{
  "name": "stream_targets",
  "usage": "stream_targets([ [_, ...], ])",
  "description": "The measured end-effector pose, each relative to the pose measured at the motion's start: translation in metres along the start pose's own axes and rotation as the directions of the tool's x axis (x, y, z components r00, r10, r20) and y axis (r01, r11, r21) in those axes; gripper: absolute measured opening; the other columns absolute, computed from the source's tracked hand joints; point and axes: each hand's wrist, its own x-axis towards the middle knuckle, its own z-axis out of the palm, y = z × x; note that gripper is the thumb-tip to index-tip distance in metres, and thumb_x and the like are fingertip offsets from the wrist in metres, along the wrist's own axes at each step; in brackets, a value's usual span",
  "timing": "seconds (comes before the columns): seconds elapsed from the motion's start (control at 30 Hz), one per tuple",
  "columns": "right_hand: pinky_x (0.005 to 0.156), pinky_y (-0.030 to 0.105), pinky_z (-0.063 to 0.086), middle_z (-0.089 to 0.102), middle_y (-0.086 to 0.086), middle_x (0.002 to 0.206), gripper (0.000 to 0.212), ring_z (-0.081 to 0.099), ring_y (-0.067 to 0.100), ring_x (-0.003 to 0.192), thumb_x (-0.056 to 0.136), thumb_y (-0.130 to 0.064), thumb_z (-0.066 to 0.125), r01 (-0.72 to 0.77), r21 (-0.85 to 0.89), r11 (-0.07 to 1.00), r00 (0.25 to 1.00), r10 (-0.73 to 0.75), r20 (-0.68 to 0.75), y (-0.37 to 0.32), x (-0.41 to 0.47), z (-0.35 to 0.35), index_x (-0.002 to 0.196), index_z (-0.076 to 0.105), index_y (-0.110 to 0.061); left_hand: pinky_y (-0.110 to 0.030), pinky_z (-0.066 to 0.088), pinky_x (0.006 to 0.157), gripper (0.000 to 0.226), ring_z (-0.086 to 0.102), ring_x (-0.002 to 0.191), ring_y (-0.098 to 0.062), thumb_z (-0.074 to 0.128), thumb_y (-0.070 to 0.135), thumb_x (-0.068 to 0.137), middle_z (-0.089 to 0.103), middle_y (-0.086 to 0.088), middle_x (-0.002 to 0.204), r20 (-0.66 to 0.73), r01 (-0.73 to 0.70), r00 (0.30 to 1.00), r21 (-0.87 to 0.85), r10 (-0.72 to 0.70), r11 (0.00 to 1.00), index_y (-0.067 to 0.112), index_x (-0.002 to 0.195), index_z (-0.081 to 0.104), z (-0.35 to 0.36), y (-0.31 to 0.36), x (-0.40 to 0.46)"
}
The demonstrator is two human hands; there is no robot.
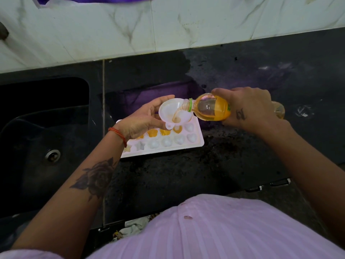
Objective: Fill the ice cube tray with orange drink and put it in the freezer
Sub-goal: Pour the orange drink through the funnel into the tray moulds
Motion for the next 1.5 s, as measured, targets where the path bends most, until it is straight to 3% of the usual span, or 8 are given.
stream_targets([
  [0.3,0.072,0.031,0.037,0.068,0.006,0.104,0.075,0.061,0.032,0.095,0.065,-0.036,0.079,-0.091,0.157,0.984,0.993,0.077,0.089,-0.002,-0.004,-0.007,0.132,0.044,-0.034,-0.039,0.053,0.093,0.084,0.056,0.122,-0.024,0.061,-0.023,0.071,0.049,-0.006,0.14,0.003,-0.022,1.0,-0.019,0.022,1.0,0.018,0.141,0.041,0.001,0.005,0.002],
  [0.47,0.072,0.034,0.041,0.068,0.007,0.103,0.071,0.061,0.033,0.095,0.068,-0.036,0.077,-0.106,0.142,0.984,0.992,0.095,0.082,0.006,-0.009,-0.008,0.131,0.044,-0.034,-0.04,0.052,0.094,0.088,0.057,0.121,-0.024,0.068,-0.014,0.063,0.051,-0.005,0.139,0.014,-0.021,1.0,-0.002,0.021,1.0,0.02,0.14,0.042,0.008,0.003,0.012],
  [0.77,0.065,0.032,0.032,0.067,0.008,0.1,0.056,0.061,0.034,0.089,0.078,-0.045,0.067,-0.096,0.041,0.994,0.995,0.097,-0.014,0.019,-0.018,-0.003,0.129,0.047,-0.033,-0.042,0.054,0.091,0.09,0.055,0.121,-0.025,0.07,-0.008,0.062,0.048,-0.006,0.14,0.046,-0.024,0.999,0.06,0.021,0.998,0.021,0.141,0.039,0.022,0.001,0.024],
  [1.13,0.069,0.034,0.03,0.066,0.009,0.105,0.065,0.062,0.033,0.093,0.077,-0.042,0.07,-0.095,-0.025,0.995,0.995,0.095,-0.02,0.024,-0.017,0.0,0.135,0.042,-0.033,-0.043,0.053,0.092,0.087,0.059,0.117,-0.022,0.068,-0.016,0.069,0.049,-0.006,0.138,0.062,-0.025,0.998,0.099,0.019,0.995,0.021,0.142,0.038,0.024,0.003,0.027],
  [1.5,0.071,0.034,0.036,0.067,0.009,0.107,0.07,0.061,0.035,0.098,0.072,-0.045,0.072,-0.139,0.12,0.983,0.989,0.131,0.076,0.018,-0.016,-0.009,0.134,0.044,-0.032,-0.044,0.052,0.094,0.09,0.058,0.119,-0.024,0.072,-0.008,0.062,0.05,-0.004,0.138,0.05,-0.025,0.999,0.067,0.022,0.997,0.022,0.141,0.04,0.022,0.002,0.025],
])
